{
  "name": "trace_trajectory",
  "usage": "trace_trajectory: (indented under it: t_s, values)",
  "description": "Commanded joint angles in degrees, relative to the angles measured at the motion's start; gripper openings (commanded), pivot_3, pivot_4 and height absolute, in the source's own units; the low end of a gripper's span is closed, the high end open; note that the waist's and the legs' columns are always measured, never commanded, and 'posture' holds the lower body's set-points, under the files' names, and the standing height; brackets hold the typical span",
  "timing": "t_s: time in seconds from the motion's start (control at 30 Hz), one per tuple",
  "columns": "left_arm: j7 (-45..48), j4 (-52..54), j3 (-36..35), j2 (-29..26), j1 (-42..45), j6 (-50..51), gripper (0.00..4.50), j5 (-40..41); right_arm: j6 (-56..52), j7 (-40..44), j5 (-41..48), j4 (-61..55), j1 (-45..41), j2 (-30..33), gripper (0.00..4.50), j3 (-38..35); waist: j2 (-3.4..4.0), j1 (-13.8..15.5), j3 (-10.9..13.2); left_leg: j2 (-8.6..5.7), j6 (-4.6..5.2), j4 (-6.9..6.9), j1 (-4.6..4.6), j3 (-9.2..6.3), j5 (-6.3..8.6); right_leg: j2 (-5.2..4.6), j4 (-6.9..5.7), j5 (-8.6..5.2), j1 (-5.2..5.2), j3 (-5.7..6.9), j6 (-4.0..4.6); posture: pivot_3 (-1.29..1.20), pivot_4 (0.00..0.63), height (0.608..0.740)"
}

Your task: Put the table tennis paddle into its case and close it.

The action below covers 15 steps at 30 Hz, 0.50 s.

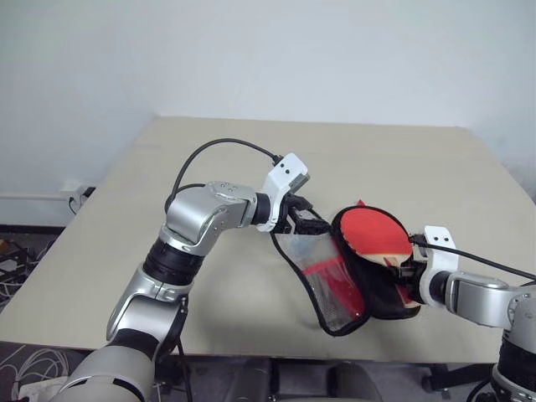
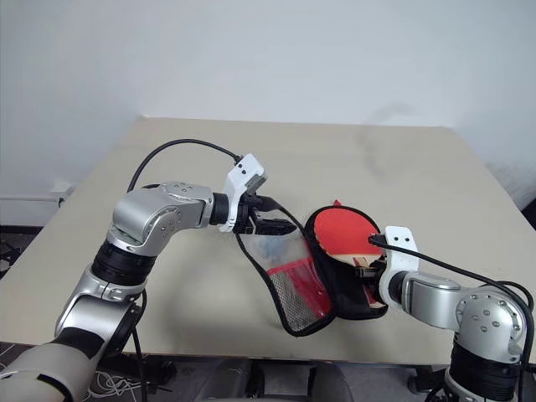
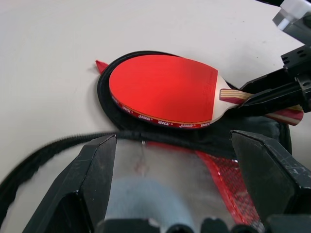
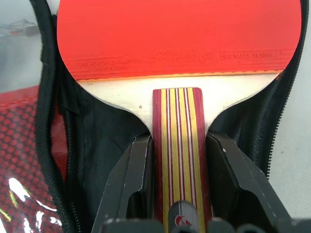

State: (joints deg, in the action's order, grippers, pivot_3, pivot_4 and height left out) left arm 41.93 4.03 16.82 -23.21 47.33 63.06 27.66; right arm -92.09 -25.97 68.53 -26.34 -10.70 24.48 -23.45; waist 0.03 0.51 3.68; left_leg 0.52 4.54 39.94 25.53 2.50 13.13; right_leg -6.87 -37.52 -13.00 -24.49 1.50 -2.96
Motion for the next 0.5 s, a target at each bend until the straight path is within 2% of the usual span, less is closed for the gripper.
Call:
trace_trajectory:
  t_s: [0.03,0.23,0.5]
  values:
    - [0.13,2.31,-0.89,0.04,0.30,-0.26,3.96,0.09,-0.41,-2.21,-2.66,0.12,-0.97,0.50,1.20,-2.26,0.01,0.01,0.00,-0.01,0.00,0.00,0.00,0.00,0.00,-0.01,0.00,0.00,0.01,0.00,0.00,0.00,0.000,0.688]
    - [-0.06,2.21,-1.02,0.38,0.25,-0.28,3.96,0.14,-0.41,-4.10,-5.88,0.72,-1.66,-1.55,1.20,-2.97,0.02,0.02,-0.01,-0.01,0.02,0.00,0.00,-0.01,-0.01,-0.01,0.03,0.00,0.03,0.01,0.00,0.00,0.000,0.688]
    - [0.04,2.32,-0.95,0.61,0.09,-0.52,3.96,0.12,-0.41,-3.50,-7.93,0.61,-0.85,-0.83,1.20,-2.47,0.02,0.03,-0.01,-0.01,0.03,0.00,0.02,-0.01,-0.01,-0.03,0.10,0.00,0.03,0.01,0.00,0.00,0.000,0.688]
